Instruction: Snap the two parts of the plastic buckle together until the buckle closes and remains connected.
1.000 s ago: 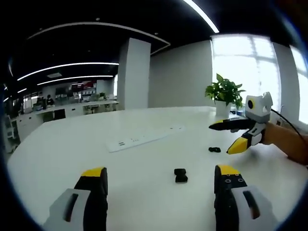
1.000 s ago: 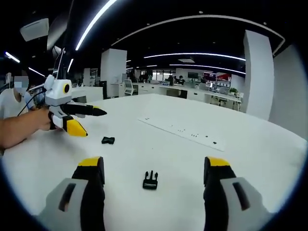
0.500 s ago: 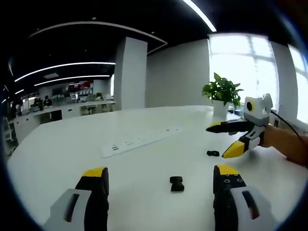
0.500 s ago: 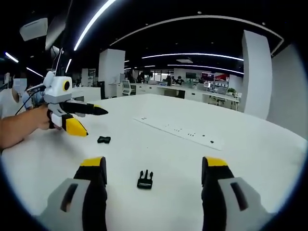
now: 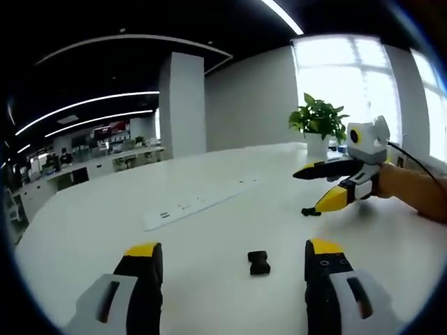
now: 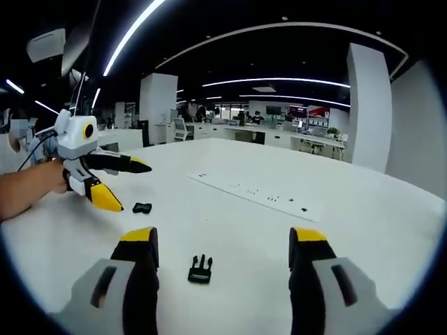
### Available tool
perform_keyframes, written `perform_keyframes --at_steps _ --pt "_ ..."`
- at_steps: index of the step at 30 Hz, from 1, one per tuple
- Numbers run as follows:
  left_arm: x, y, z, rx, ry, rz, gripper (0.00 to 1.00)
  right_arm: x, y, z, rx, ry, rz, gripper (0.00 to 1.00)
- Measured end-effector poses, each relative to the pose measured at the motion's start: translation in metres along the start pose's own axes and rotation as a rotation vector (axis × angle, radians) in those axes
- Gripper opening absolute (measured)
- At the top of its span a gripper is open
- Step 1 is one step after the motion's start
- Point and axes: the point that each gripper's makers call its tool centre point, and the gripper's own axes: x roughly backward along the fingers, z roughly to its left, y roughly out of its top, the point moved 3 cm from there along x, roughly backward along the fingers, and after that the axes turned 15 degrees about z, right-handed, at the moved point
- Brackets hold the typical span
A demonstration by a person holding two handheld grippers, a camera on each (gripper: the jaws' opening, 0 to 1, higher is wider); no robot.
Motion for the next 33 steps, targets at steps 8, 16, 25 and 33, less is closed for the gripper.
perform_keyframes --at_steps 8,16,25,33 --pt "-0.007 -0.008 -0.002 -0.037 0.011 0.052 0.78 0.003 -0.005 -0.002 0.012 -0.002 0.019 0.72" --pt "-0.006 -0.013 -0.006 -0.041 -0.009 0.064 0.70 0.009 -0.011 0.001 0.027 0.004 0.032 0.67" --pt "-0.004 -0.015 -0.013 -0.077 -0.019 0.085 0.57 0.006 -0.022 0.007 0.068 0.019 0.084 0.58" --pt "-0.001 -0.018 -0.014 -0.065 -0.063 0.086 0.44 0.007 -0.026 0.007 0.059 0.028 0.098 0.52"
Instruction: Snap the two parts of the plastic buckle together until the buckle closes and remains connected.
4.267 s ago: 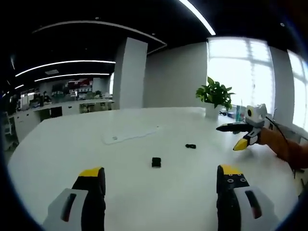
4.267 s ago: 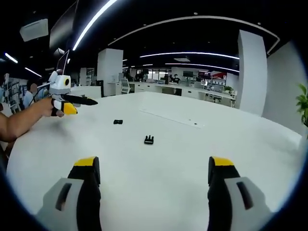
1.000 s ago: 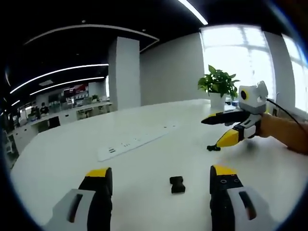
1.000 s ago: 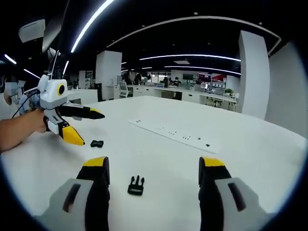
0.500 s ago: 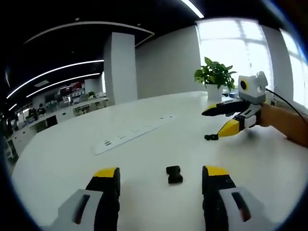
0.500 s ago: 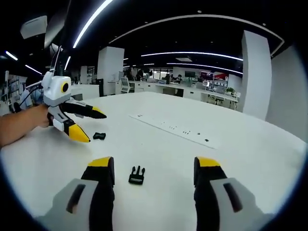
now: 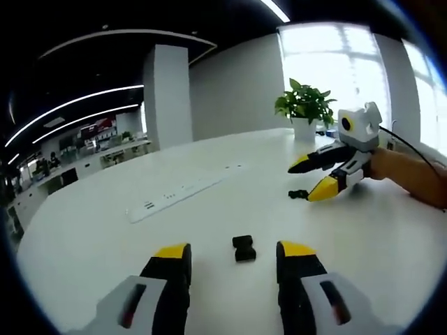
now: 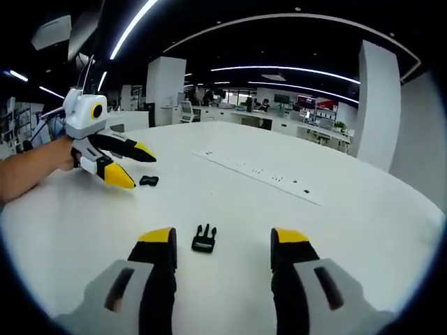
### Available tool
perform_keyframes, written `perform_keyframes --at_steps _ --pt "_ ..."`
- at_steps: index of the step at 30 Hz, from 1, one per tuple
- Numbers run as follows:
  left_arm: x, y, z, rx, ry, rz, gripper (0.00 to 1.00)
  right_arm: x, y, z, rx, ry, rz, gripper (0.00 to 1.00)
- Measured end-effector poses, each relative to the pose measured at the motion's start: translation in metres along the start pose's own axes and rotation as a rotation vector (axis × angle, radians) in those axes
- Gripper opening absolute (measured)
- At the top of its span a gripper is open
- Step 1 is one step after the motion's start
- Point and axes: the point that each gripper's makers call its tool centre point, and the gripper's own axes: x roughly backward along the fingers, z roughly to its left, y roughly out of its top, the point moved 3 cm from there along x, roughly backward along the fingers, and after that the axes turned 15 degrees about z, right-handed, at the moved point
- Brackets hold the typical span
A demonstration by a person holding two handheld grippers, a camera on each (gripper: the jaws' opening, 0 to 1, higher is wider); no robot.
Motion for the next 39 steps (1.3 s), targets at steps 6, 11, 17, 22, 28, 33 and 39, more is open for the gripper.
perform_keyframes --at_steps 6,11,17,22,28,33,39 --pt "0.000 -0.003 -0.007 -0.027 -0.017 0.012 0.38 0.002 0.000 0.005 0.003 0.014 0.001 0.46" --pt "-0.001 -0.006 -0.007 -0.028 -0.019 0.025 0.36 0.002 -0.001 0.008 0.013 0.020 0.004 0.44" --pt "-0.001 -0.008 -0.008 -0.020 -0.025 0.033 0.31 0.000 -0.004 0.015 0.032 0.040 0.023 0.36" --pt "-0.003 -0.008 -0.010 -0.032 -0.026 0.040 0.31 0.001 -0.005 0.016 0.036 0.042 0.030 0.28" --pt "-0.003 -0.008 -0.014 -0.019 -0.034 0.048 0.26 0.002 -0.004 0.014 0.023 0.033 0.022 0.30" --pt "-0.004 -0.006 -0.014 -0.012 -0.024 0.046 0.23 0.001 -0.004 0.015 0.016 0.042 0.025 0.25" --pt "-0.008 -0.007 -0.016 -0.019 -0.007 0.057 0.23 0.000 -0.006 0.015 0.015 0.046 0.037 0.21"
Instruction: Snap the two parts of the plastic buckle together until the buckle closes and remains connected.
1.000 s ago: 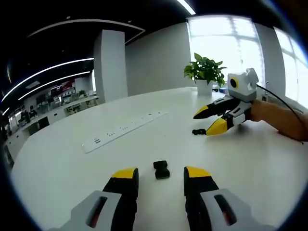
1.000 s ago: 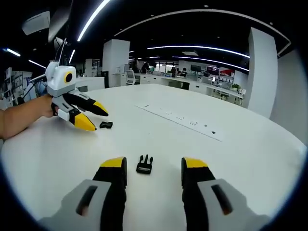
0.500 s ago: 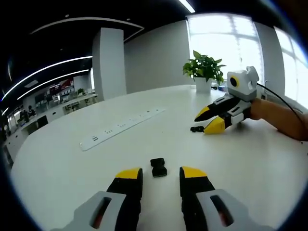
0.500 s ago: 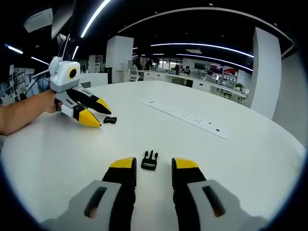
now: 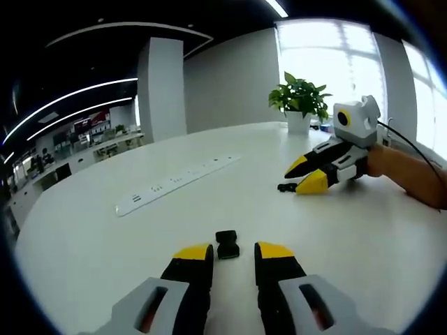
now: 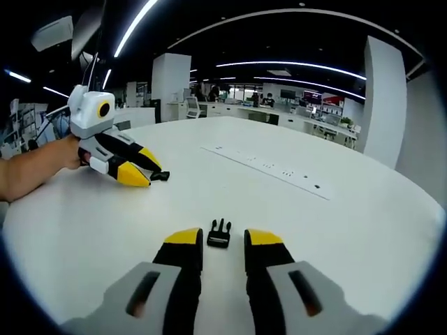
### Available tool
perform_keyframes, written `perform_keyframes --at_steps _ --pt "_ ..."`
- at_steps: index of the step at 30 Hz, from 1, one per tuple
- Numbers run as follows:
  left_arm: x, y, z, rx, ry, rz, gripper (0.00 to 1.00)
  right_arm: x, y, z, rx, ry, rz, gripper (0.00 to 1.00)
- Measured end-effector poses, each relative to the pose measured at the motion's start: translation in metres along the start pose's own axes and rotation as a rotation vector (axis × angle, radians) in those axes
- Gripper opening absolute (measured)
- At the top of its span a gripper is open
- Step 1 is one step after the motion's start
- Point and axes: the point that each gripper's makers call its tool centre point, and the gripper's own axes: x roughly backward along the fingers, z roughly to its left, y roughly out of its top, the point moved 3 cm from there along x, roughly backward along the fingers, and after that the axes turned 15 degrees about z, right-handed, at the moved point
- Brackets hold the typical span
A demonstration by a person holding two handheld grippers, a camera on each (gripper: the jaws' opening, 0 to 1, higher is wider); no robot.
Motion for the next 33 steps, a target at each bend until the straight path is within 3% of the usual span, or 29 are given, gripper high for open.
perform_keyframes --at_steps 20,30,33 --pt "0.0023 0.0007 0.0050 0.030 0.019 -0.007 0.19 -0.0021 -0.0020 0.0034 -0.020 -0.013 0.013 0.13" --pt "0.0011 0.0001 0.0056 0.042 0.017 -0.007 0.19 -0.0030 -0.0006 0.0057 0.009 0.003 0.009 0.13" --pt "0.0009 -0.0003 0.0053 0.045 0.016 -0.008 0.18 -0.0039 0.0007 0.0019 0.003 -0.017 0.003 0.20"
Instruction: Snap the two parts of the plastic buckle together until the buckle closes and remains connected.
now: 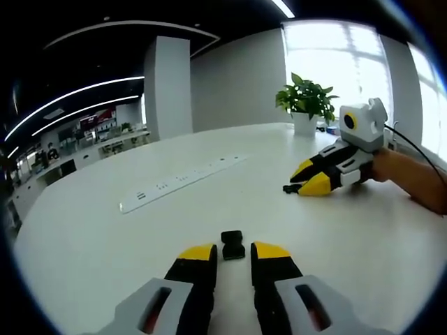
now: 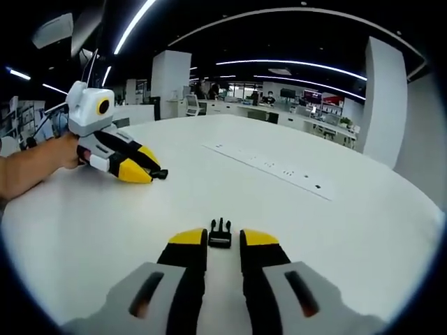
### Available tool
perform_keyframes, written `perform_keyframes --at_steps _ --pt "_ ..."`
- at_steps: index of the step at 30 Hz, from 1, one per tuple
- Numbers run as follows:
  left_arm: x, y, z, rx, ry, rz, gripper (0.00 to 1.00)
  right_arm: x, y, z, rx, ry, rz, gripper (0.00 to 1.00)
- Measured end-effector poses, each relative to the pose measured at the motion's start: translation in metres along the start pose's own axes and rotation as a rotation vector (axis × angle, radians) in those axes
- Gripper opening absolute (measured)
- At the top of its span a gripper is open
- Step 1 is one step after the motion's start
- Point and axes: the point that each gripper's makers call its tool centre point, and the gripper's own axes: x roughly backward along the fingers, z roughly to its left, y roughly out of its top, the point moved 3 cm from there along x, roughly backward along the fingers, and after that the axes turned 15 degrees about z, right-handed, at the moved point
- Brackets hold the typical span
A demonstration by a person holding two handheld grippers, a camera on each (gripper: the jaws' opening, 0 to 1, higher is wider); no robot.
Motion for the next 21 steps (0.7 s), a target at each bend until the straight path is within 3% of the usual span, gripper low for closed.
perform_keyframes --at_steps 11,21 --pt "-0.0012 -0.0007 0.0010 0.007 0.006 -0.004 0.13 -0.0006 0.0003 0.0043 -0.017 0.010 0.003 0.12" --pt "-0.0023 -0.0008 -0.0012 0.001 0.010 -0.015 0.12 -0.0007 0.0009 0.0029 -0.023 0.007 0.003 0.12"
